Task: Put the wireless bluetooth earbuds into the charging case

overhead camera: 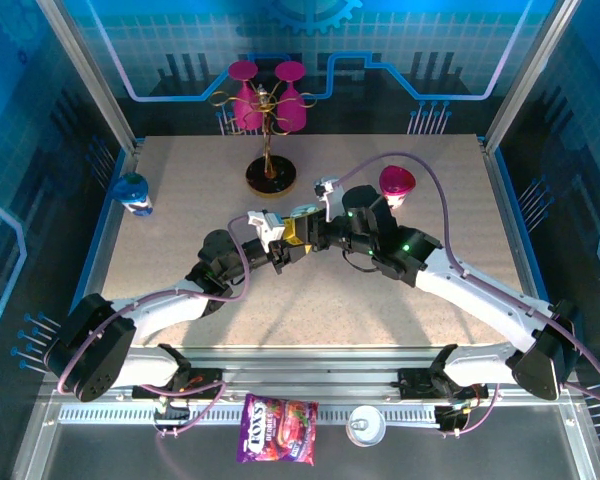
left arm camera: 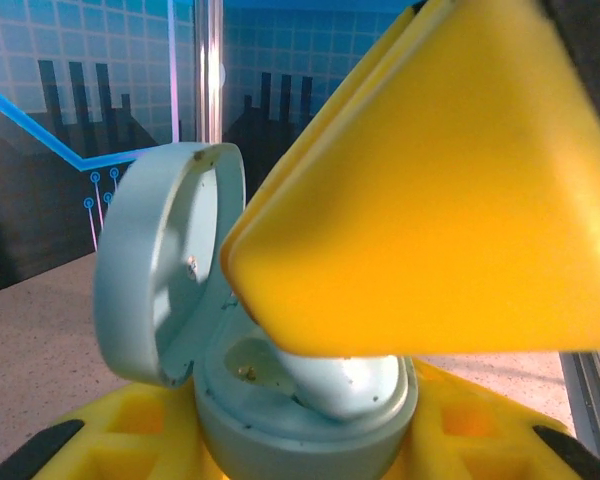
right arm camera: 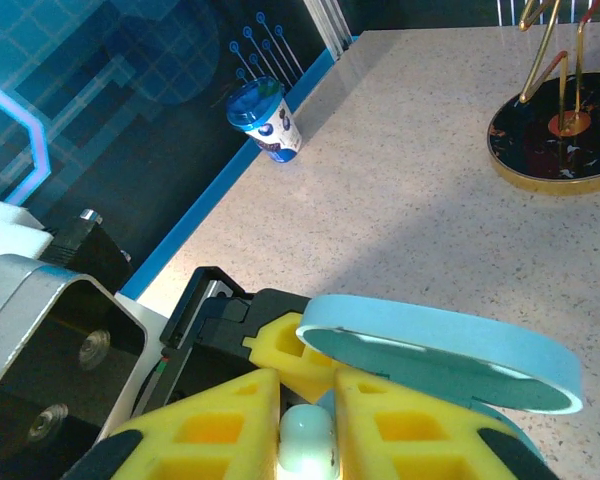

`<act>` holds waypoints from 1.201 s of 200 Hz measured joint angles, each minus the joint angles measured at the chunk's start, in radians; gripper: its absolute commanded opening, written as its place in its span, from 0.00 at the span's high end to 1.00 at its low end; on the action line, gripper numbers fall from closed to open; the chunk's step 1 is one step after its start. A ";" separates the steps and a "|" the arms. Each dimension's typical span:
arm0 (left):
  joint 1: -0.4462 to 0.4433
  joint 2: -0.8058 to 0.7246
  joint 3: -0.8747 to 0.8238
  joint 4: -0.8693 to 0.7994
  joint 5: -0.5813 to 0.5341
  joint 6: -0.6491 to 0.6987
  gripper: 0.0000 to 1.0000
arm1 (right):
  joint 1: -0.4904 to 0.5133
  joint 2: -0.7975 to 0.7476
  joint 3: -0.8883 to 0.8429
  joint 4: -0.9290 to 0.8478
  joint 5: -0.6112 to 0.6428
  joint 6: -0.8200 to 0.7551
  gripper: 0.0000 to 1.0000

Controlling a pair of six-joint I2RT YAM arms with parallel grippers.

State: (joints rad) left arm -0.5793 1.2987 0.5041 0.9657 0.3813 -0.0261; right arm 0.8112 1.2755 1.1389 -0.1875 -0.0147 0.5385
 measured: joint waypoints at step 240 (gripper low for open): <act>-0.003 -0.029 0.011 -0.015 0.000 0.000 0.67 | 0.004 -0.053 0.000 -0.058 0.022 -0.033 0.79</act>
State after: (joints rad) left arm -0.5823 1.2701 0.5156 0.9504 0.3817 -0.0265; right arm 0.8150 1.2228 1.1393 -0.2459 0.0071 0.5053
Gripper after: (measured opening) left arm 0.360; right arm 0.215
